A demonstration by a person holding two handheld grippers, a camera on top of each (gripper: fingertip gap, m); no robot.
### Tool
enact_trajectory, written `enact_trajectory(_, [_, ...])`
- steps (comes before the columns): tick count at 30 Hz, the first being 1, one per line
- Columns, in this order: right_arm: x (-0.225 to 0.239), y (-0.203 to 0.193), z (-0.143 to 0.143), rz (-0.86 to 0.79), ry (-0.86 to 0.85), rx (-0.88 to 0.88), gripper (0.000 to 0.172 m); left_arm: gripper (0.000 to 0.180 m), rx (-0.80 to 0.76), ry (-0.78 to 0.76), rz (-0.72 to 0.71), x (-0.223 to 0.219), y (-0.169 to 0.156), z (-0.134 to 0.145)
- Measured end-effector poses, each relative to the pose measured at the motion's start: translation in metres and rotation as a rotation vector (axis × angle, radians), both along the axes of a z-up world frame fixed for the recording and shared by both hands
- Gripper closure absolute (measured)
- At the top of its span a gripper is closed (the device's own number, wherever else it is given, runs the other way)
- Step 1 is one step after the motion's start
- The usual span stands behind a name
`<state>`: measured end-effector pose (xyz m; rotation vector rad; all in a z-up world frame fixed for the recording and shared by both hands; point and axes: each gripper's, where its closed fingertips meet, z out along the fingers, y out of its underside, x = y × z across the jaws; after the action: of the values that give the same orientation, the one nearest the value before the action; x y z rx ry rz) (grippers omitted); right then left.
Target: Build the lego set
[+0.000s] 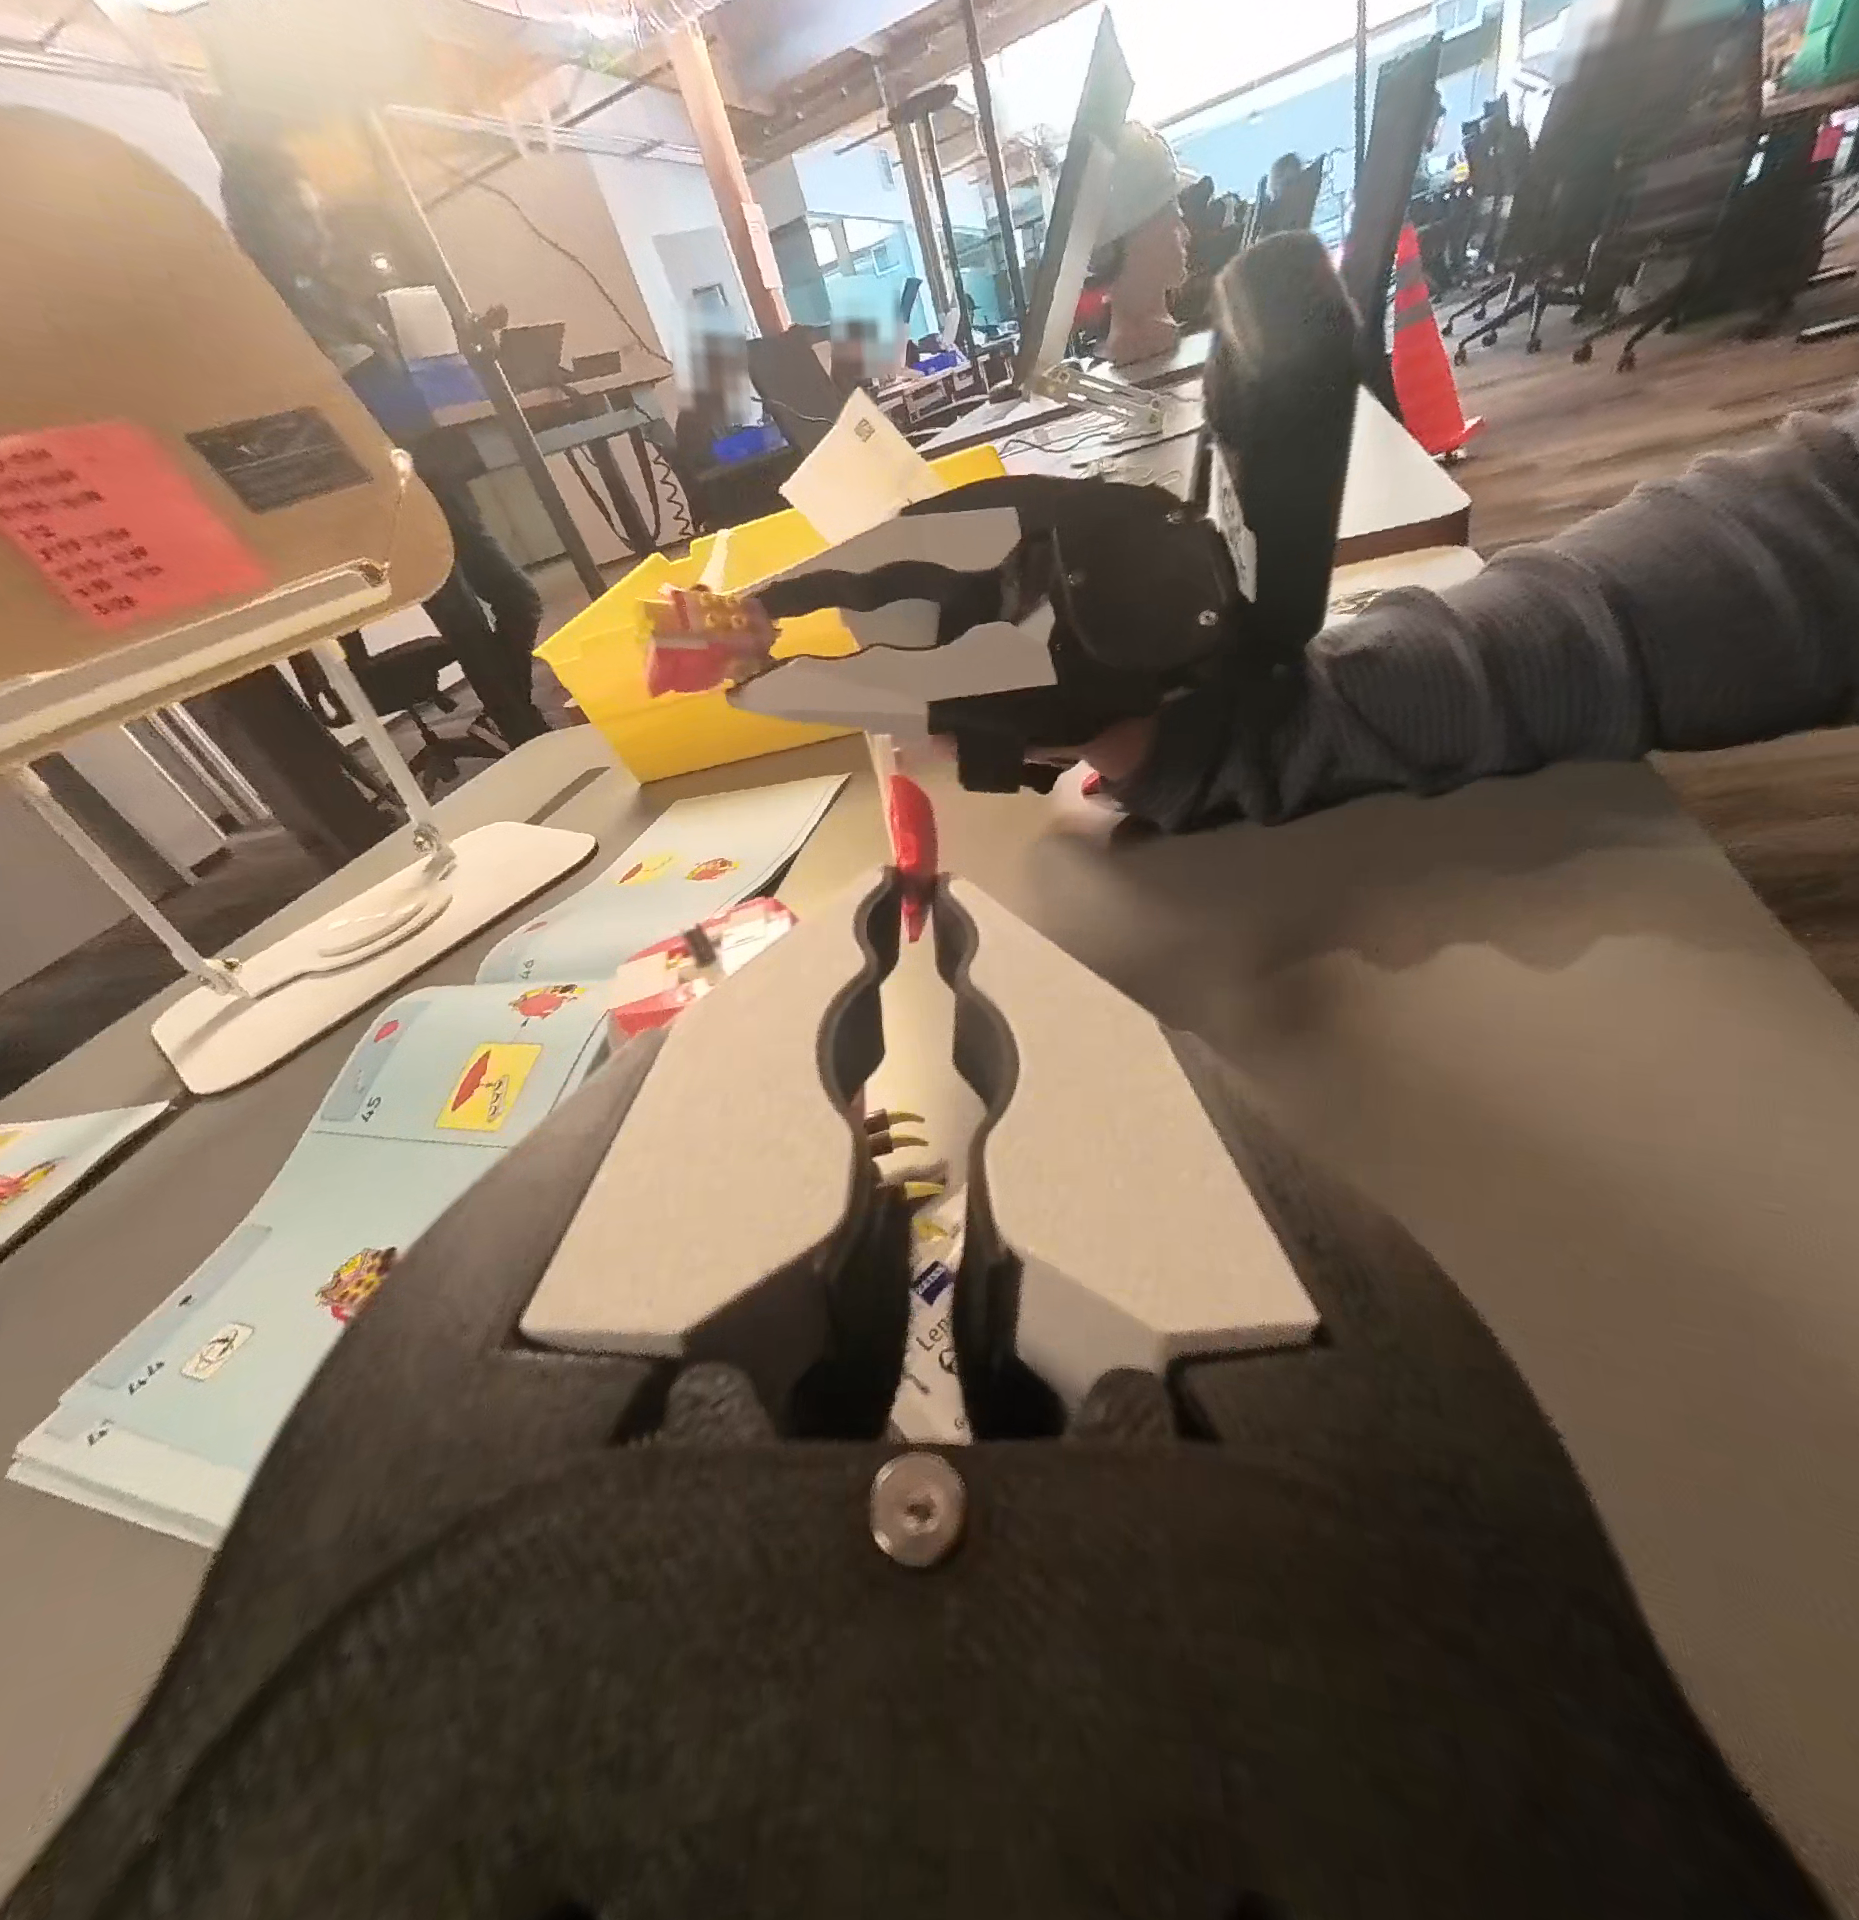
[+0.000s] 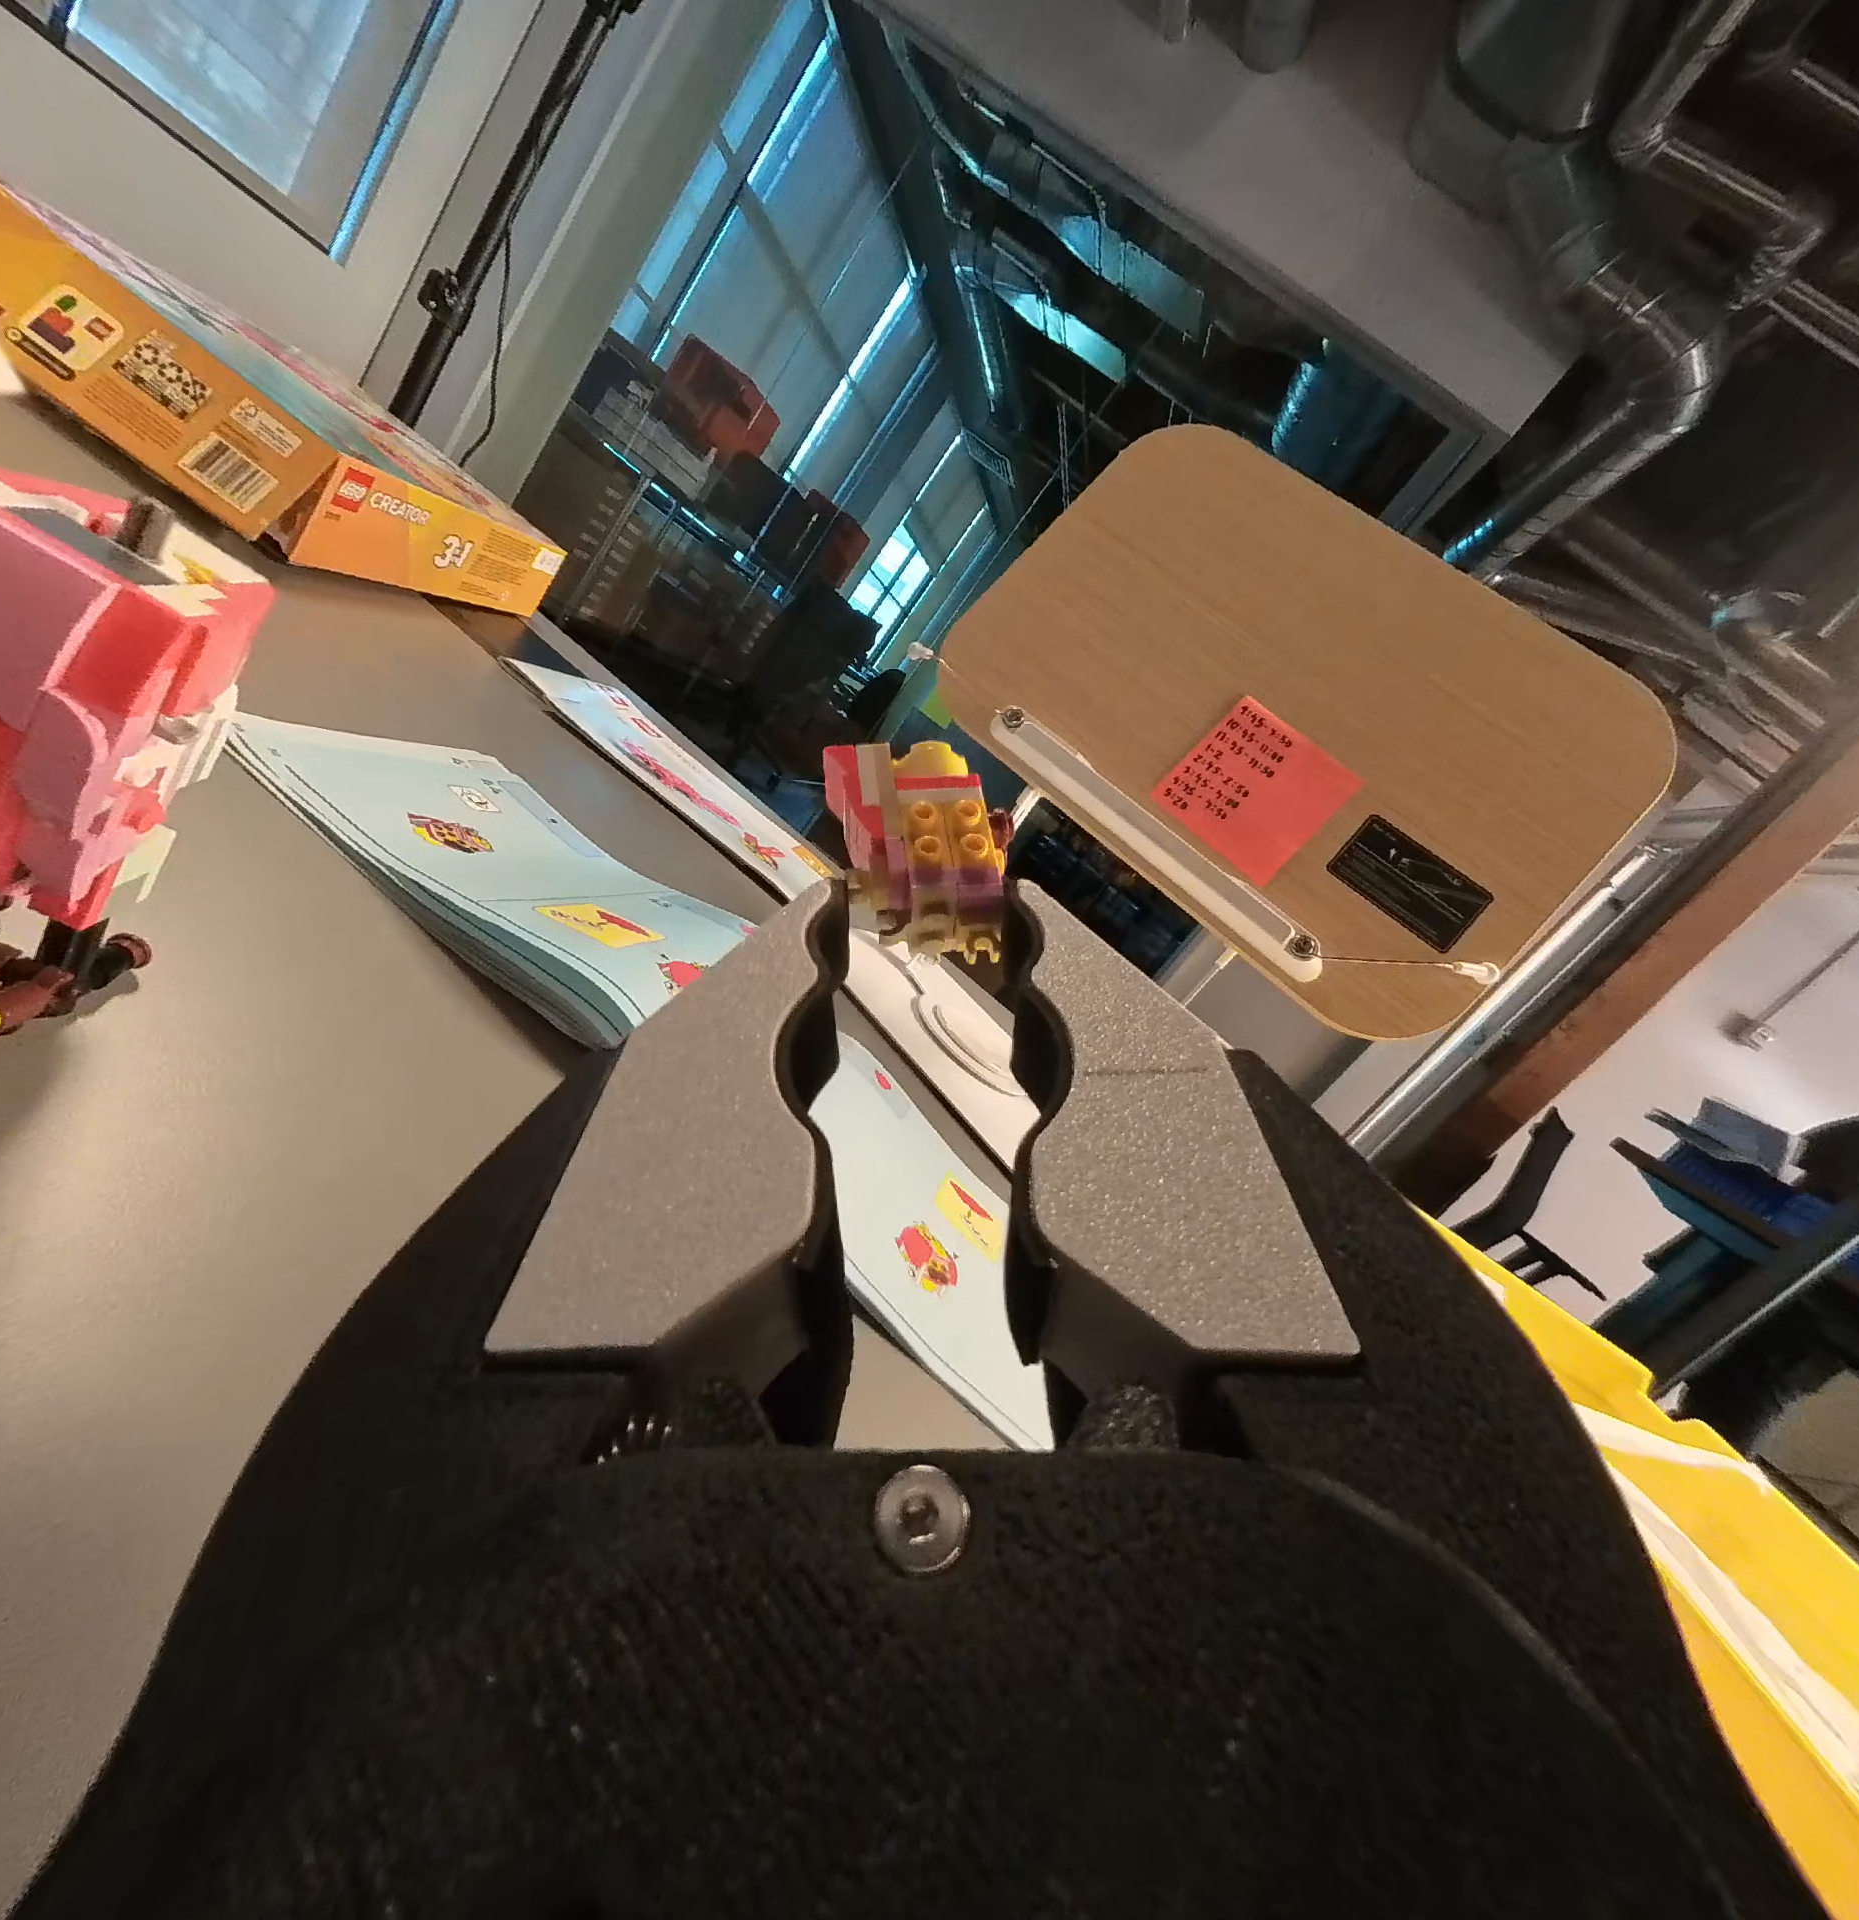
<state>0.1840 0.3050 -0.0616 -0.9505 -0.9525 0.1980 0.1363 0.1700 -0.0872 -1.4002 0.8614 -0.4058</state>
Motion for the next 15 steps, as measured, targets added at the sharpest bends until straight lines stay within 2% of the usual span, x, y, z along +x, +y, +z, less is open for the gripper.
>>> enact_trajectory(5, [0.000,-0.003,-0.002,0.004,-0.019,0.007,0.144,0.177,0.006,0.018,-0.004,0.002,-0.001,-0.002])
enact_trajectory(11, [-0.011,-0.043,-0.011,0.253,-0.051,-0.070,0.144,0.177,0.019,0.033,-0.007,0.004,-0.003,-0.002])
enact_trajectory(15, [-0.001,-0.040,-0.013,0.199,-0.055,-0.085,0.144,0.177,0.014,0.023,-0.008,0.003,-0.003,-0.001])
